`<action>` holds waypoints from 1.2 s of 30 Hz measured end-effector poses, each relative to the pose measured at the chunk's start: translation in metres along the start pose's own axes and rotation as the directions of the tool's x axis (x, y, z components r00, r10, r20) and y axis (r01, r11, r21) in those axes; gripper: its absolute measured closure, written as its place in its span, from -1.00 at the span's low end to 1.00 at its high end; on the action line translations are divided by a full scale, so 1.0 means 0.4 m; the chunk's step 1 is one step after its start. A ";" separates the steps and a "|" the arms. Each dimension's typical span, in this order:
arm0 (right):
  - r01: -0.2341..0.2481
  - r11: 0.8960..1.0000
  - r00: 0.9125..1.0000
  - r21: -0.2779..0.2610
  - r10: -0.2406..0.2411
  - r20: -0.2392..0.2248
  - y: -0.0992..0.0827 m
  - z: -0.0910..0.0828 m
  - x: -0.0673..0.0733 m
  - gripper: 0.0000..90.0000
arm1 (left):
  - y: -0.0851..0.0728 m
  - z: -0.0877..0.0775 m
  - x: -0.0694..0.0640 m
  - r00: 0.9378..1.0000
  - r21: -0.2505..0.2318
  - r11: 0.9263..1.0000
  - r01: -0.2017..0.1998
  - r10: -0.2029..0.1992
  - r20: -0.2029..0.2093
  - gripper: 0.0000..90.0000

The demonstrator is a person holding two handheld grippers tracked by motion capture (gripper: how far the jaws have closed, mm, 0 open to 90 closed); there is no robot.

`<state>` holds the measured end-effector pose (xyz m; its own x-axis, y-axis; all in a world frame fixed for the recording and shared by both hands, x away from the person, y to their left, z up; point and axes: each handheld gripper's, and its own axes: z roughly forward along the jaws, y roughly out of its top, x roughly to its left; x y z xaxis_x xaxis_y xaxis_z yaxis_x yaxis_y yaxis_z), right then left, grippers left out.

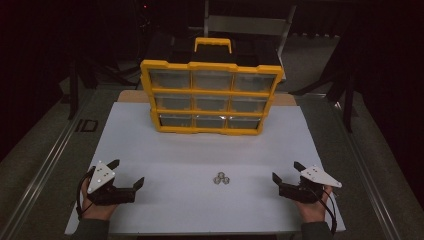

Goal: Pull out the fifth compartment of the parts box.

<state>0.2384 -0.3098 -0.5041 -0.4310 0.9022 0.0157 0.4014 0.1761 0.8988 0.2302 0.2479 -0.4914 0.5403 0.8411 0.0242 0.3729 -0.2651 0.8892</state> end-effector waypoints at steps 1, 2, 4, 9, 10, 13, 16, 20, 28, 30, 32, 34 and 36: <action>-0.001 1.000 1.000 0.001 0.001 -0.002 0.000 0.001 0.000 -0.78 | 0.000 0.000 0.000 1.000 -0.001 1.000 -0.001 0.001 -0.004 -1.00; -0.002 1.000 1.000 0.000 0.002 -0.006 0.000 0.001 0.000 -0.78 | 0.000 0.000 0.001 1.000 -0.002 1.000 0.001 -0.001 -0.005 -1.00; -0.002 1.000 1.000 0.000 0.002 -0.005 0.000 0.001 0.000 -0.78 | 0.001 0.001 0.002 1.000 -0.007 1.000 0.003 -0.003 -0.004 -1.00; -0.005 1.000 1.000 -0.001 0.005 -0.006 -0.001 -0.002 -0.001 -0.78 | 0.003 0.001 0.002 1.000 -0.013 1.000 0.002 -0.002 -0.009 -1.00; -0.004 1.000 1.000 0.000 0.004 -0.006 0.000 -0.002 0.000 -0.78 | 0.003 0.000 0.002 1.000 -0.015 1.000 0.002 -0.002 -0.010 -1.00; -0.007 1.000 1.000 -0.001 0.006 -0.011 0.002 -0.003 0.005 -0.77 | 0.005 0.001 0.002 1.000 -0.020 1.000 -0.001 0.001 -0.011 -1.00; -0.002 1.000 1.000 -0.006 0.002 -0.016 0.009 0.001 0.011 -0.77 | 0.005 0.004 0.002 1.000 -0.021 1.000 -0.005 0.005 -0.012 -1.00; 0.000 1.000 1.000 0.006 0.000 -0.017 0.018 0.006 0.019 -0.73 | 0.006 0.004 0.000 1.000 -0.024 1.000 -0.008 0.008 -0.021 -1.00; -0.002 1.000 0.999 0.020 0.003 -0.036 0.055 0.009 0.033 -0.74 | 0.003 0.007 0.004 0.999 -0.017 1.000 -0.003 0.002 -0.055 -1.00; 0.012 1.000 0.999 0.020 -0.011 -0.049 0.072 0.012 0.040 -0.74 | 0.003 0.006 0.005 0.998 -0.019 1.000 0.001 -0.002 -0.057 -1.00; 0.032 0.999 0.998 0.026 -0.030 -0.051 0.091 0.020 0.047 -0.73 | 0.002 0.006 0.007 0.998 -0.022 1.000 0.005 -0.006 -0.058 -1.00; 0.040 0.999 0.997 0.024 -0.038 -0.068 0.110 0.028 0.054 -0.73 | 0.002 0.005 0.008 0.998 -0.023 1.000 0.007 -0.008 -0.061 -1.00; 0.048 0.999 0.996 0.025 -0.045 -0.081 0.130 0.036 0.061 -0.73 | 0.002 0.005 0.009 0.998 -0.024 1.000 0.008 -0.009 -0.060 -1.00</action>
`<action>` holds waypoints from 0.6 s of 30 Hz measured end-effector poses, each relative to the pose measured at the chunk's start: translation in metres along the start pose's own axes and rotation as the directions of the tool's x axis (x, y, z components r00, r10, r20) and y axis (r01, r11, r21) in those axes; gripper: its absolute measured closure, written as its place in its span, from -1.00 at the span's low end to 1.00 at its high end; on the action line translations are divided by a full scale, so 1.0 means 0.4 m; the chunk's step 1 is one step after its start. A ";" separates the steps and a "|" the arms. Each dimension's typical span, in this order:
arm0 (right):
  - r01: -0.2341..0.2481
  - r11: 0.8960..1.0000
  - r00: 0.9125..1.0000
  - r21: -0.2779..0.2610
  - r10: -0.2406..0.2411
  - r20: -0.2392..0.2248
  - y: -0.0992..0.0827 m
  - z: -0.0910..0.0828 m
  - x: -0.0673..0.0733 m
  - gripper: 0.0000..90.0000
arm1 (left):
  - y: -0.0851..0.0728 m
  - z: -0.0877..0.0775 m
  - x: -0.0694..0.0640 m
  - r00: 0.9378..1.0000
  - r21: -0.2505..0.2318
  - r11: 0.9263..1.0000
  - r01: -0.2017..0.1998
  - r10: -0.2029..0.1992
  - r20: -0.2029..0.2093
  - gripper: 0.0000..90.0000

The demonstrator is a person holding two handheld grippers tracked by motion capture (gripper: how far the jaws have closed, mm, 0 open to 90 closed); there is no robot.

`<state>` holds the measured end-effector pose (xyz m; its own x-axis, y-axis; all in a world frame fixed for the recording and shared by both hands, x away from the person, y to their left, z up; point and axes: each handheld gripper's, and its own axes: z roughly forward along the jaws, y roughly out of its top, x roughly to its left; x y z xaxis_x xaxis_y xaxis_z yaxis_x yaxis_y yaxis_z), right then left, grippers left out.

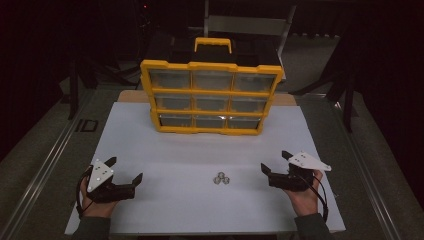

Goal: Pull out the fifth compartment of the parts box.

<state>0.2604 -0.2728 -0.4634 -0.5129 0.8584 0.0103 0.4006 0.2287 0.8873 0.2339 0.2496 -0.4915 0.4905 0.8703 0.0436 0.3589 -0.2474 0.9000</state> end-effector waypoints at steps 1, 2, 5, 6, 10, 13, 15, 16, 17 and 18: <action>0.007 1.000 1.000 0.003 -0.007 0.000 0.010 0.005 0.003 -0.73 | 0.000 0.000 0.000 1.000 0.000 1.000 -0.001 0.001 0.000 -1.00; 0.011 1.000 1.000 0.010 -0.011 0.001 0.019 0.009 0.006 -0.73 | 0.000 0.000 0.000 1.000 0.000 1.000 -0.001 0.001 0.001 -1.00; 0.021 1.000 1.000 0.008 -0.021 -0.015 0.045 0.021 0.016 -0.73 | 0.001 0.000 -0.001 1.000 -0.001 1.000 -0.004 0.004 0.001 -1.00; 0.029 1.000 0.999 0.008 -0.029 -0.020 0.053 0.025 0.020 -0.73 | 0.000 0.000 -0.001 1.000 -0.001 1.000 -0.001 0.001 0.002 -1.00; 0.056 0.998 0.998 0.006 -0.055 -0.033 0.089 0.040 0.037 -0.71 | 0.000 0.000 0.000 1.000 -0.001 1.000 0.001 -0.001 0.003 -1.00; 0.066 0.998 0.997 0.000 -0.066 -0.038 0.114 0.049 0.045 -0.70 | 0.000 0.000 0.000 1.000 0.001 1.000 -0.001 0.001 0.005 -1.00; 0.071 0.997 0.997 -0.003 -0.071 -0.037 0.127 0.056 0.048 -0.69 | 0.001 0.000 -0.001 1.000 -0.002 1.000 -0.001 0.001 0.007 -1.00; 0.072 0.997 0.997 -0.005 -0.072 -0.038 0.133 0.059 0.049 -0.68 | 0.000 0.000 -0.001 1.000 -0.005 1.000 -0.003 0.003 0.011 -1.00; 0.073 0.997 0.997 -0.004 -0.073 -0.038 0.139 0.062 0.051 -0.68 | 0.001 0.000 -0.001 1.000 -0.009 1.000 -0.002 0.002 0.012 -1.00; 0.076 0.997 0.996 -0.002 -0.076 -0.038 0.143 0.066 0.052 -0.67 | 0.001 0.000 -0.002 1.000 -0.010 1.000 -0.005 0.005 0.011 -1.00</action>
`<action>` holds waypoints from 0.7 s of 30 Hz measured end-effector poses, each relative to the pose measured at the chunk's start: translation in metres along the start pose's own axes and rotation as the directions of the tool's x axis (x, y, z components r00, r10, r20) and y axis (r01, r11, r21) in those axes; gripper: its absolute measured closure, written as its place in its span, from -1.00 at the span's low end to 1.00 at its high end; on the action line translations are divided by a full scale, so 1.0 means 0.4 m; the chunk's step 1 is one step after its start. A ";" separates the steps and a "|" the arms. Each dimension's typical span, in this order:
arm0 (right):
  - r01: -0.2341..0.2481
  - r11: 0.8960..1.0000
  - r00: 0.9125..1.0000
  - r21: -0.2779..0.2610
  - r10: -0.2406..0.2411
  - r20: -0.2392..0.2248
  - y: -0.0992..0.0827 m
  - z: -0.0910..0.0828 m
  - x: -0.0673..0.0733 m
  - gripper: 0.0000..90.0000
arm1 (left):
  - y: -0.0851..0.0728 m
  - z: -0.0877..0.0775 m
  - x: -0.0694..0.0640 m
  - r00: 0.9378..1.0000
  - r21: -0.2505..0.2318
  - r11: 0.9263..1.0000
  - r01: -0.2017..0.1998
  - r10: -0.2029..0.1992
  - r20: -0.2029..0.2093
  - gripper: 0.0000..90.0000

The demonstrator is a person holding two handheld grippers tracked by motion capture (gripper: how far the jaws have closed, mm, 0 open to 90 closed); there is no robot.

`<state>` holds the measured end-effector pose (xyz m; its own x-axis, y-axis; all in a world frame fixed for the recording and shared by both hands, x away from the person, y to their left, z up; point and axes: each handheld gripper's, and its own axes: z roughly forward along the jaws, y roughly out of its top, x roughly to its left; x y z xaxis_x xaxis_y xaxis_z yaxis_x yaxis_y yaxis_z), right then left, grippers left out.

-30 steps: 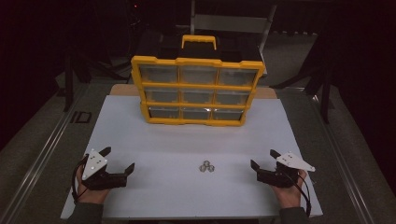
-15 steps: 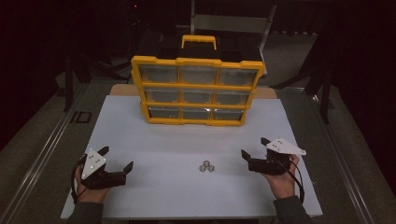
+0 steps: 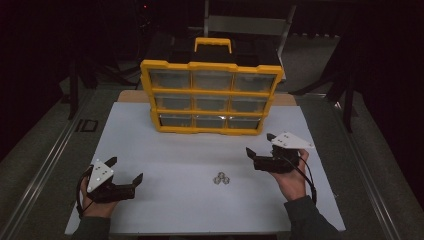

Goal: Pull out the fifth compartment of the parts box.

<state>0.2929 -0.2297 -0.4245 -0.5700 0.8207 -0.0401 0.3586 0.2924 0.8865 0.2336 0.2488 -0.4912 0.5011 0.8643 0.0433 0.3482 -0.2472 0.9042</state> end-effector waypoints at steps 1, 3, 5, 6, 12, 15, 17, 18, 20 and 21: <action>0.004 1.000 1.000 0.003 -0.004 -0.002 0.005 0.004 0.001 -0.67 | 0.000 0.000 -0.001 1.000 -0.002 1.000 -0.002 0.002 0.000 -1.00; 0.015 1.000 1.000 0.010 -0.015 -0.005 0.015 0.013 0.003 -0.67 | 0.001 0.000 -0.001 1.000 -0.001 1.000 -0.004 0.004 0.002 -1.00; 0.025 1.000 1.000 0.016 -0.025 -0.012 0.025 0.021 0.005 -0.67 | 0.000 0.000 0.000 1.000 -0.001 1.000 -0.003 0.003 0.004 -1.00; 0.027 1.000 0.999 0.014 -0.027 -0.017 0.029 0.024 0.005 -0.67 | 0.001 0.000 -0.001 1.000 -0.005 1.000 -0.003 0.003 0.005 -1.00; 0.038 0.999 0.999 0.029 -0.038 -0.001 0.051 0.046 0.007 -0.65 | 0.000 0.003 -0.004 1.000 0.000 1.000 -0.008 0.008 0.010 -1.00; 0.043 0.999 0.999 0.017 -0.043 0.001 0.071 0.052 0.011 -0.63 | 0.000 0.004 -0.005 1.000 0.002 1.000 -0.010 0.010 0.012 -1.00; 0.049 0.999 0.999 0.013 -0.049 0.001 0.086 0.057 0.014 -0.63 | 0.000 0.003 -0.004 1.000 0.001 1.000 -0.010 0.010 0.012 -1.00; 0.054 0.998 0.999 0.010 -0.054 0.001 0.093 0.060 0.015 -0.63 | 0.000 0.003 -0.003 1.000 0.000 1.000 -0.008 0.008 0.012 -1.00; 0.066 0.998 0.998 0.003 -0.066 -0.001 0.108 0.067 0.019 -0.63 | 0.000 0.003 -0.003 1.000 0.001 1.000 -0.008 0.008 0.013 -1.00; 0.072 0.997 0.997 0.003 -0.072 0.000 0.115 0.072 0.022 -0.63 | 0.000 0.004 -0.004 1.000 0.002 1.000 -0.008 0.008 0.013 -1.00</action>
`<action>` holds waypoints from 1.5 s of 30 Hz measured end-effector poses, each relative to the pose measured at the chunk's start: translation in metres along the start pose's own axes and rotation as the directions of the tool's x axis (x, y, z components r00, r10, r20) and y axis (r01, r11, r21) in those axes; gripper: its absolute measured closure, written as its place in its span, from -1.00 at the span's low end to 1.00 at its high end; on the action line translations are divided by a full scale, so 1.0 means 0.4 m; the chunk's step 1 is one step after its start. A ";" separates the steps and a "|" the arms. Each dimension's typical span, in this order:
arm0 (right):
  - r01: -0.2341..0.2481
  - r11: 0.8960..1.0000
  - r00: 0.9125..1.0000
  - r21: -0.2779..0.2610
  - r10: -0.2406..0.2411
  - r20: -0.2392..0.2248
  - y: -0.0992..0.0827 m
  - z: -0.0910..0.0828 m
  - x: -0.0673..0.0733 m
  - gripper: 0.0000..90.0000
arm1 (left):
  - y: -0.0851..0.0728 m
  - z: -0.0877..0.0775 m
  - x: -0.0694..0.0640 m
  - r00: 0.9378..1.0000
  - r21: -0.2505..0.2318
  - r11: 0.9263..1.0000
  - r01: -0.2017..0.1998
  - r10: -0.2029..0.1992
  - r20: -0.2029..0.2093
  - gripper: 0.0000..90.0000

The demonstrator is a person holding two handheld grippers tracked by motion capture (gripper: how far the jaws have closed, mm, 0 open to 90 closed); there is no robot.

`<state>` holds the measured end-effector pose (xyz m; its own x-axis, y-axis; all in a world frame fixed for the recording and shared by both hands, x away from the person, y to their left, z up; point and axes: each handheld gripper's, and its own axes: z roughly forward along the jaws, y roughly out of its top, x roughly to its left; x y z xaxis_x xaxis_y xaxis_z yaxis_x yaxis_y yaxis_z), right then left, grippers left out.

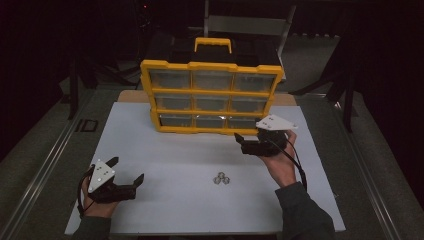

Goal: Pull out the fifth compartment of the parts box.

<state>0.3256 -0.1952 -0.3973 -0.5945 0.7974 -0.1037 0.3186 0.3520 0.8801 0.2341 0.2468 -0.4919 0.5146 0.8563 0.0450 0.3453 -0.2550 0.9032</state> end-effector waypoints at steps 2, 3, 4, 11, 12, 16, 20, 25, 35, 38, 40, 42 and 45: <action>0.006 1.000 1.000 -0.004 -0.006 -0.003 0.013 0.009 0.003 -0.63 | 0.000 0.000 -0.001 1.000 -0.002 1.000 -0.002 0.002 0.003 -1.00; 0.008 1.000 1.000 -0.006 -0.008 -0.005 0.019 0.013 0.004 -0.63 | 0.001 0.000 -0.001 1.000 -0.004 1.000 -0.004 0.004 0.002 -1.00; 0.008 1.000 1.000 -0.006 -0.008 -0.003 0.024 0.017 0.006 -0.63 | 0.001 0.000 -0.002 1.000 -0.005 1.000 -0.004 0.004 0.003 -1.00; 0.034 0.999 0.999 -0.011 -0.034 0.000 0.057 0.050 0.012 -0.59 | 0.000 0.000 0.000 1.000 -0.001 1.000 -0.001 0.001 0.006 -1.00; 0.037 0.999 0.999 -0.012 -0.037 0.001 0.062 0.056 0.011 -0.59 | 0.000 0.000 0.000 1.000 -0.001 1.000 0.000 0.000 0.005 -1.00; 0.050 0.999 0.999 -0.001 -0.050 0.007 0.077 0.082 0.009 -0.57 | 0.000 0.000 0.001 1.000 0.000 1.000 0.003 -0.003 0.010 -1.00; 0.067 0.998 0.998 0.013 -0.067 0.010 0.089 0.106 0.012 -0.56 | 0.000 0.001 0.001 1.000 0.004 1.000 0.004 -0.004 0.010 -1.00; 0.089 0.996 0.996 0.017 -0.089 0.016 0.109 0.131 0.019 -0.54 | 0.000 0.001 0.001 1.000 0.002 1.000 0.004 -0.004 0.011 -1.00; 0.140 0.990 0.990 0.033 -0.141 0.025 0.143 0.171 0.035 -0.53 | 0.000 0.002 0.001 1.000 0.006 1.000 0.003 -0.003 0.011 -1.00; 0.160 0.986 0.987 0.037 -0.161 0.024 0.151 0.184 0.040 -0.53 | 0.000 0.003 0.001 1.000 0.008 1.000 0.005 -0.005 0.010 -1.00; 0.175 0.984 0.984 0.040 -0.176 0.024 0.155 0.195 0.043 -0.53 | 0.000 0.003 0.001 1.000 0.007 1.000 0.004 -0.004 0.011 -1.00; 0.186 0.981 0.982 0.052 -0.188 0.034 0.160 0.205 0.048 -0.52 | 0.000 0.002 0.001 1.000 0.006 1.000 0.004 -0.004 0.012 -1.00; 0.212 0.975 0.976 0.069 -0.215 0.039 0.166 0.221 0.053 -0.52 | 0.000 0.002 0.002 1.000 0.006 1.000 0.004 -0.005 0.014 -1.00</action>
<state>0.3994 -0.1116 -0.3818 -0.6197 0.7217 -0.3083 0.2353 0.5456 0.8043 0.2351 0.2470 -0.4921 0.5239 0.8510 0.0350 0.3520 -0.2537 0.9009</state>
